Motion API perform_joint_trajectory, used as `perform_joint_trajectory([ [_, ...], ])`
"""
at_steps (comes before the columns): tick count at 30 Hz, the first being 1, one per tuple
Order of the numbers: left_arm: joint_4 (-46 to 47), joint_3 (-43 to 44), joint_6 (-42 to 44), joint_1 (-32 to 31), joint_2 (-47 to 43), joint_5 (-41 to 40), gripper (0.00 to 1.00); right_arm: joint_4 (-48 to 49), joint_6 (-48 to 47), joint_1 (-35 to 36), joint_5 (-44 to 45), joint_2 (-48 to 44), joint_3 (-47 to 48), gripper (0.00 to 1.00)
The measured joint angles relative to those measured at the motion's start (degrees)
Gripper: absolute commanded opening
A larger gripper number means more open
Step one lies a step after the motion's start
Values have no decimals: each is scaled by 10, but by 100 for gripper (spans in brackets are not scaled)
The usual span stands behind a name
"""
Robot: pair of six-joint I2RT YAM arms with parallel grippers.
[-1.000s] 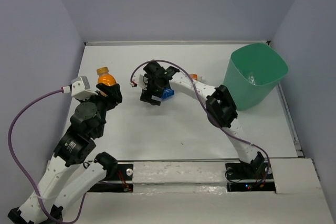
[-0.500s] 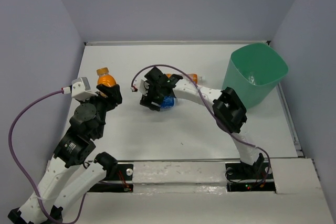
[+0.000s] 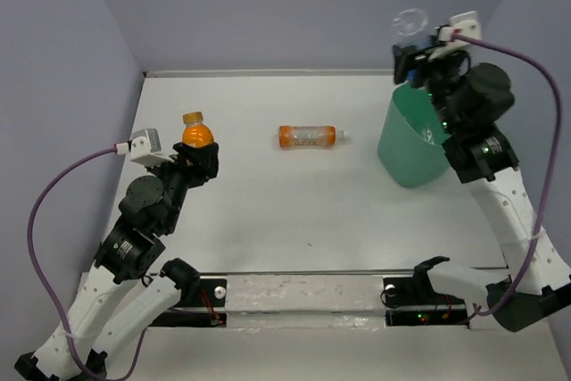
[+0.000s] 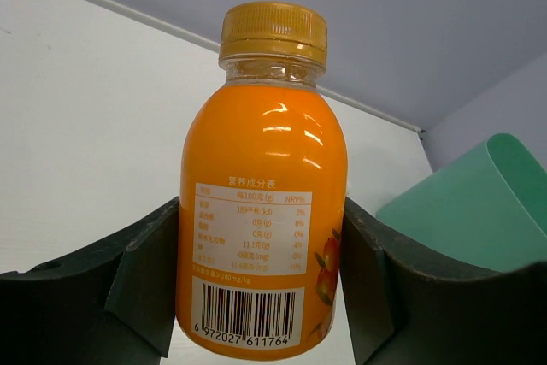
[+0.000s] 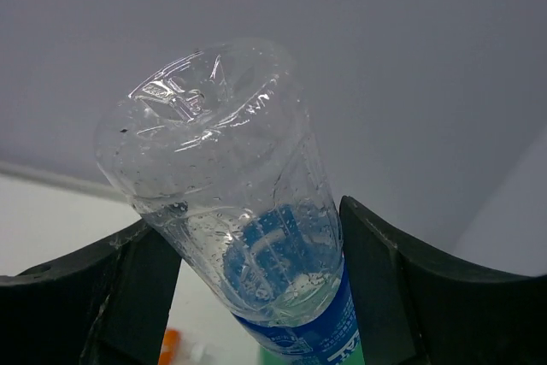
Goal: Put the plastic bottles in the bin
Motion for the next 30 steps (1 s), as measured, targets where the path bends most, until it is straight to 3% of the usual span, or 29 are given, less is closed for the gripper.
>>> perform_joint_trajectory([
  [4, 21, -4, -7, 0, 14, 38, 58, 57, 51, -132, 49, -57, -38, 39],
  [8, 53, -4, -12, 0, 50, 73, 58, 102, 112, -221, 54, -50, -93, 43],
  [11, 83, 5, -13, 0, 102, 103, 58, 106, 167, -267, 46, -30, -155, 77],
  [12, 92, 14, -13, -1, 127, 113, 58, 97, 187, -278, 45, -22, -181, 98],
  [16, 138, 57, -15, -28, 209, 127, 58, 53, 233, -288, 45, -24, -222, 100],
  [20, 171, 131, -11, -111, 301, 110, 58, 25, 272, -288, 30, -74, -221, 100],
  [22, 202, 189, -3, -153, 361, 101, 58, 12, 288, -288, 16, -114, -219, 92],
  [23, 211, 209, 0, -165, 384, 100, 58, 2, 299, -288, 3, -141, -216, 81],
  [24, 226, 239, 8, -181, 416, 96, 58, -6, 304, -288, -9, -161, -210, 51],
  [25, 233, 253, 11, -187, 431, 96, 58, -12, 311, -288, -26, -186, -201, 32],
  [27, 248, 316, 24, -208, 495, 88, 58, -20, 322, -289, -57, -231, -183, 1],
  [30, 271, 401, 44, -225, 582, 81, 58, -38, 338, -289, -98, -284, -149, 0],
])
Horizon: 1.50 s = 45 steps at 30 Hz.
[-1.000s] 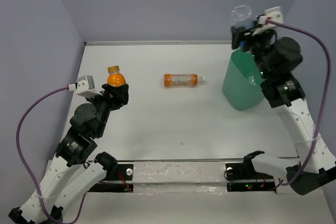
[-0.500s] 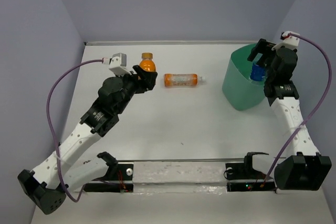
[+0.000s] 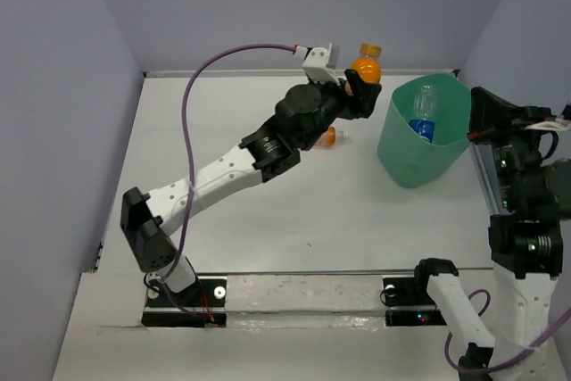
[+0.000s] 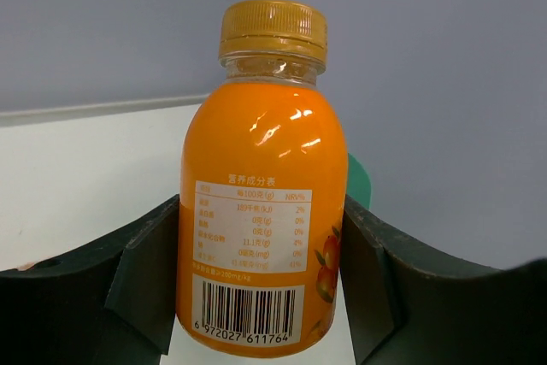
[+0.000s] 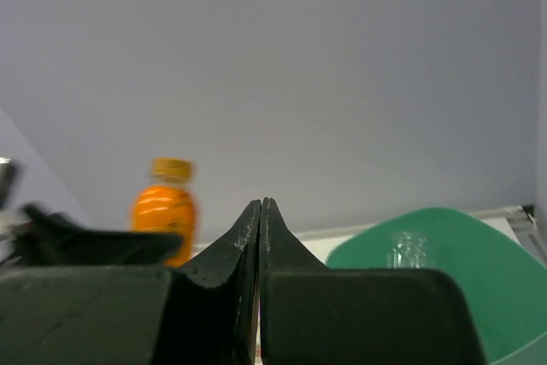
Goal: Put the plastic bottles in the bin
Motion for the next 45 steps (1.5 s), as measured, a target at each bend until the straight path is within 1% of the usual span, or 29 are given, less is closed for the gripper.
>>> perform_joint_trajectory([
  [6, 17, 236, 22, -33, 212, 10, 58, -23, 15, 0, -64, -90, 61, 0],
  [8, 16, 299, 25, -41, 273, 17, 58, -23, 18, 0, -78, -102, 69, 0],
  [10, 0, 395, 29, -51, 350, 28, 58, -29, 19, 0, -91, -110, 69, 0],
  [12, -6, 448, 29, -58, 400, 38, 57, -40, 19, 0, -97, -111, 66, 0],
  [15, 2, 487, 28, -64, 447, 53, 60, -62, 21, 0, -106, -110, 57, 0],
  [16, 6, 490, 27, -66, 455, 58, 63, -66, 21, 0, -110, -108, 57, 0],
  [17, 12, 495, 26, -68, 465, 65, 74, -70, 21, 0, -115, -105, 57, 0],
  [18, 15, 499, 25, -68, 473, 70, 81, -71, 21, 0, -118, -104, 57, 0],
  [19, 16, 503, 25, -68, 479, 74, 91, -75, 22, 0, -122, -103, 57, 0],
  [21, 22, 518, 24, -68, 496, 86, 98, -75, 22, 0, -124, -103, 54, 0],
  [22, 25, 523, 21, -68, 501, 92, 99, -76, 22, 0, -125, -103, 53, 0],
  [29, 24, 526, 46, -67, 500, 120, 99, -78, 22, 0, -135, -103, 49, 0],
  [32, 6, 526, 68, -64, 490, 128, 99, -78, 23, 0, -140, -103, 49, 0],
  [34, -15, 511, 92, -61, 469, 129, 99, -78, 23, 0, -145, -103, 49, 0],
  [35, -24, 490, 105, -60, 447, 127, 99, -78, 22, 0, -148, -103, 49, 0],
  [38, -52, 378, 151, -49, 351, 106, 99, -78, 21, 0, -155, -106, 42, 0],
  [40, -66, 263, 177, -32, 252, 79, 99, -79, 20, 0, -162, -108, 32, 0],
  [41, -64, 229, 187, -25, 221, 74, 99, -79, 20, 0, -168, -109, 27, 0],
  [43, -69, 128, 207, 8, 129, 58, 99, -80, 21, 0, -179, -109, 14, 0],
  [45, -72, 58, 228, 51, 64, 56, 99, -81, 22, 0, -192, -109, -1, 0],
])
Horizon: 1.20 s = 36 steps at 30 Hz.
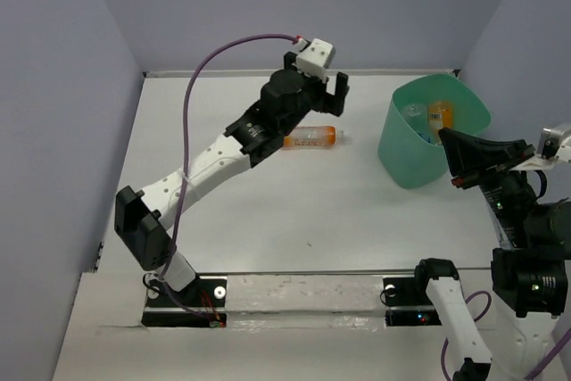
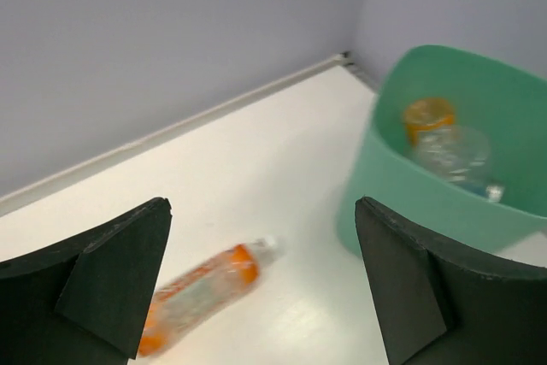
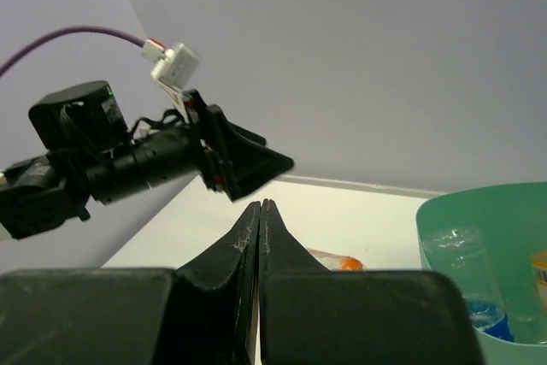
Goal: Put the plastic bottles in the bin
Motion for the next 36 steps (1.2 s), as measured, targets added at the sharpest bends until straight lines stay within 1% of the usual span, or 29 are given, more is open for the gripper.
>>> perform_joint_trajectory([
  [2, 2, -46, 21, 41, -33, -4, 99, -1, 1, 0, -10, 1, -12, 0],
  [4, 5, -89, 52, 79, -42, -4, 99, -4, 2, 0, -22, 5, -16, 2],
  [5, 3, -108, 65, 90, -40, -3, 99, -5, 2, 0, -28, 8, -16, 3],
  [7, -6, -138, 100, 99, -24, 3, 99, -6, 3, 0, -37, 10, -16, 9],
  [9, -23, -145, 129, 99, 9, 12, 99, -5, 3, 0, -47, 12, -16, 13],
  [10, -26, -145, 145, 97, 38, 20, 99, -6, 3, 0, -53, 12, -16, 20],
  [12, -35, -143, 167, 95, 81, 31, 99, -6, 2, 0, -62, 12, -16, 26],
  [13, -37, -143, 175, 95, 98, 35, 99, -6, 2, 0, -65, 12, -16, 32],
  [15, -52, -128, 195, 94, 142, 46, 99, -6, 0, 0, -68, 14, -16, 38],
  [18, -71, -94, 216, 94, 190, 62, 99, -6, -1, 0, -77, 22, -16, 40],
  [21, -75, -74, 229, 94, 211, 69, 99, -6, -2, 0, -83, 30, -17, 40],
  [29, -75, -28, 264, 94, 243, 63, 99, -5, -2, 0, -99, 32, -24, 40],
  [36, -75, 26, 275, 98, 320, 51, 99, 4, 4, 0, -117, 40, -27, 40],
])
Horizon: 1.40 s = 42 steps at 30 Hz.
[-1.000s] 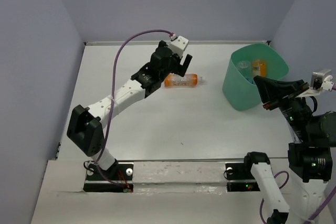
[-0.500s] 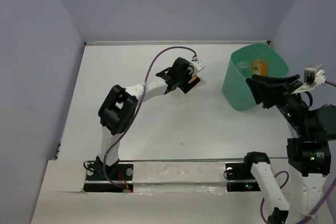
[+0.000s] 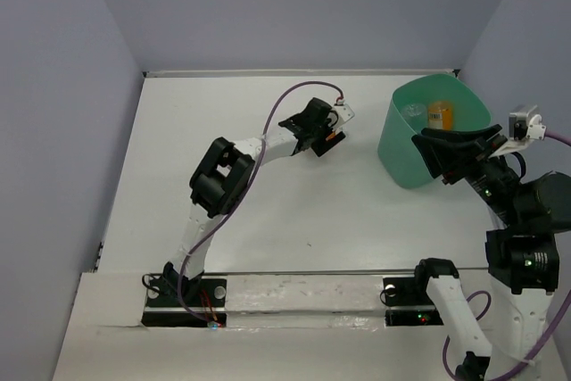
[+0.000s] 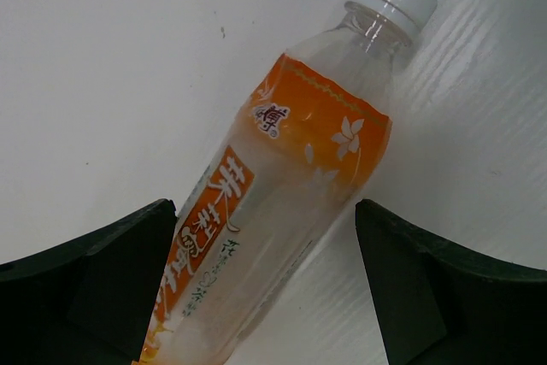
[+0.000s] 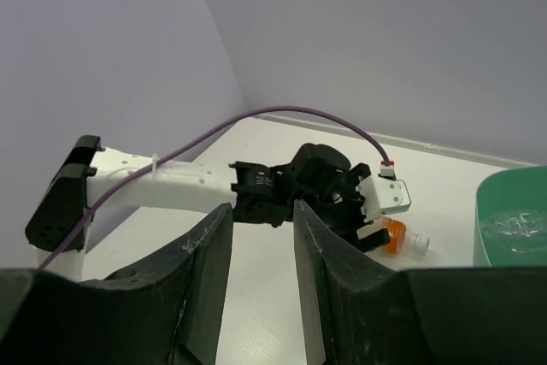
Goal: Put the plastic bottles in the bin
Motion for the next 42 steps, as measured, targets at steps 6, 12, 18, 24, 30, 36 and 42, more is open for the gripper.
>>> perform_joint_trajectory([
  [6, -4, 24, -2, 5, 45, 1, 99, 3, 7, 0, -9, 5, -9, 41],
  [12, -9, 21, -10, 12, 45, 1, 62, 6, 14, 0, -14, 8, -19, 48],
  [18, -5, -35, -57, 18, -8, 17, 55, 9, 24, 0, -15, 10, -37, 79],
  [24, 60, -152, -160, 24, -195, 81, 54, 19, 40, 0, -14, 17, -64, 95],
  [30, 217, -296, -293, 19, -423, 171, 54, 43, 70, 3, -31, 45, -108, 98],
  [36, 327, -395, -387, -39, -476, 233, 55, 69, 86, 47, -45, 95, -122, 100],
  [42, 344, -407, -426, -92, -461, 259, 55, 72, 68, 154, 0, 139, -121, 100],
])
